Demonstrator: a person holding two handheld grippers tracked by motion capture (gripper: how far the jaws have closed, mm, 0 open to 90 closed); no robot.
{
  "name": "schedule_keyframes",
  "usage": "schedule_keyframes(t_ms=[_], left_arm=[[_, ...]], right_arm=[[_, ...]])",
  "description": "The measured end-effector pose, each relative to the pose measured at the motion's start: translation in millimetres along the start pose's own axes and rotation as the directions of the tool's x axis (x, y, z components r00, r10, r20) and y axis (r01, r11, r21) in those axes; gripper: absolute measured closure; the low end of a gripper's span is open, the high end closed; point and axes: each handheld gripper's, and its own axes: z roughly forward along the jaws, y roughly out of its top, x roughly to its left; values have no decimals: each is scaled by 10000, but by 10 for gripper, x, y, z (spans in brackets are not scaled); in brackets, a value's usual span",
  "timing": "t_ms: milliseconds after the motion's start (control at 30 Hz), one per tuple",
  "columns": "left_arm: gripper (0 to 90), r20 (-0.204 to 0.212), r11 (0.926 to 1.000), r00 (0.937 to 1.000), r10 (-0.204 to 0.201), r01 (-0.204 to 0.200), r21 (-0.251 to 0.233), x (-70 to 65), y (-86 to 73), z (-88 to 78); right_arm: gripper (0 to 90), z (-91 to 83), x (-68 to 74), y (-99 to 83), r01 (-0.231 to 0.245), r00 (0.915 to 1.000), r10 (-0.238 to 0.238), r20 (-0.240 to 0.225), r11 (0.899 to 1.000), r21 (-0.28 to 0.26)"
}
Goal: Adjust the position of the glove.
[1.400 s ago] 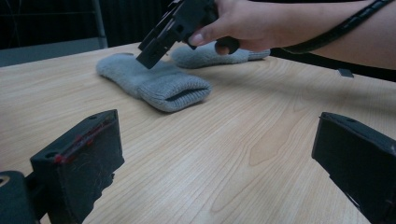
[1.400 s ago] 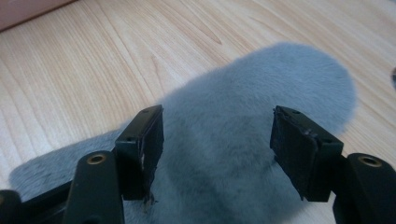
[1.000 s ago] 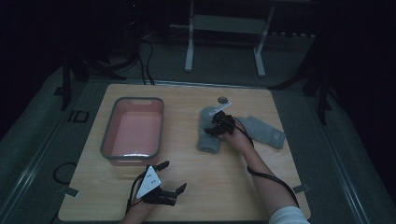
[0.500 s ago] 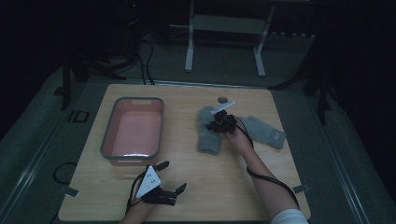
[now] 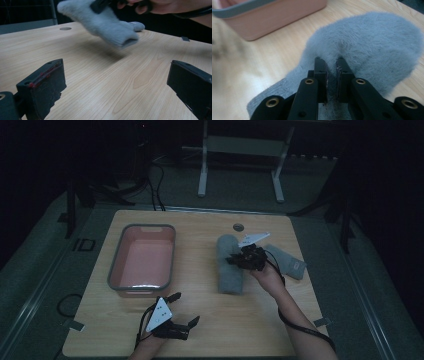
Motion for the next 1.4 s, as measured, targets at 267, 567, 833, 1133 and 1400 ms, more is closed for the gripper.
schedule_keyframes(t_ms=[267,567,833,1133,1400], left_arm=[[21,-29,9999,9999,113,-113,57,-7,2,3],[21,-8,9999,9999,138,-138,50,0,3,5],[21,-10,9999,9999,145,-145,45,2,2,2],[21,-15,9999,10000,91,-91,59,4,2,2],[21,-23,9999,10000,89,-89,64,1,2,1]], right_arm=[[822,-115,266,-198,78,9995,-75,-300,9999,106],[815,192,254,-533,-481,9980,513,-380,9956,809],[738,335,183,-630,-457,9983,494,-319,9931,1076],[405,159,152,-590,-261,9996,269,-97,9971,713],[340,-201,-100,-612,-777,9966,764,315,9960,433]])
